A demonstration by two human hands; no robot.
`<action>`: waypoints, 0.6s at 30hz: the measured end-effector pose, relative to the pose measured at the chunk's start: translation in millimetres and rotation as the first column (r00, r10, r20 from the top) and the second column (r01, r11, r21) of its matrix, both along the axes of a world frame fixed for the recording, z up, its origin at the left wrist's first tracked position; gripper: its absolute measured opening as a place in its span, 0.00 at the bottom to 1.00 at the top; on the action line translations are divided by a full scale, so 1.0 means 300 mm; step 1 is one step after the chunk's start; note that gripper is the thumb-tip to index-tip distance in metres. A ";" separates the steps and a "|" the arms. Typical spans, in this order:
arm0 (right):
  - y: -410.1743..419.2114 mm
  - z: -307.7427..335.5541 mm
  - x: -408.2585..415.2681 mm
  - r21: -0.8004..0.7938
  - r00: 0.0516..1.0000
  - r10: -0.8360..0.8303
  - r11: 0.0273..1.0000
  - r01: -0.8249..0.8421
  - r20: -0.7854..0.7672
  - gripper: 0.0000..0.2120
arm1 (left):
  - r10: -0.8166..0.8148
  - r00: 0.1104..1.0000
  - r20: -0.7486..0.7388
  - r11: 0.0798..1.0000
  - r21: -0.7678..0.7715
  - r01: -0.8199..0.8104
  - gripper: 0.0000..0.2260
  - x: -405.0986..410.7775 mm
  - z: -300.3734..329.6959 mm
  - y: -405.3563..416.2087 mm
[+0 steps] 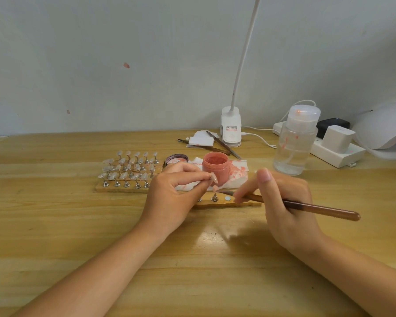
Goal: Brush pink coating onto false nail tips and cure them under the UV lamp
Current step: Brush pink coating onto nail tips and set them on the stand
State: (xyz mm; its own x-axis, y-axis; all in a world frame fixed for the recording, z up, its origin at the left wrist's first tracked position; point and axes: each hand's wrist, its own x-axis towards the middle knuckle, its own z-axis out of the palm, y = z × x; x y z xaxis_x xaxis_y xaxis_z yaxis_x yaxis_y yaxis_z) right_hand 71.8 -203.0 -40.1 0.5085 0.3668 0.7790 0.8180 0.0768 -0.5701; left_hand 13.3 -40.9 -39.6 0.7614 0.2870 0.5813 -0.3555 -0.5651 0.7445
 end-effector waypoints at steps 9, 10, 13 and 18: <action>0.000 0.003 0.006 0.003 0.999 -0.021 1.000 0.021 0.050 0.27 | 0.009 1.000 -0.013 1.000 -0.018 -0.010 0.13 -0.003 0.005 -0.004; 0.001 0.004 0.006 -0.005 0.998 -0.031 0.999 0.032 0.062 0.25 | 0.012 1.000 -0.013 1.000 -0.015 -0.012 0.13 -0.003 0.005 -0.004; 0.004 -0.001 0.009 -0.035 1.000 -0.016 0.999 0.017 0.025 0.26 | 0.015 1.000 -0.016 1.000 -0.010 -0.015 0.12 -0.003 0.004 -0.004; 0.005 0.003 0.008 -0.007 0.997 -0.032 0.999 0.033 0.067 0.26 | 0.014 1.000 -0.025 1.000 -0.010 -0.014 0.11 -0.005 0.004 -0.003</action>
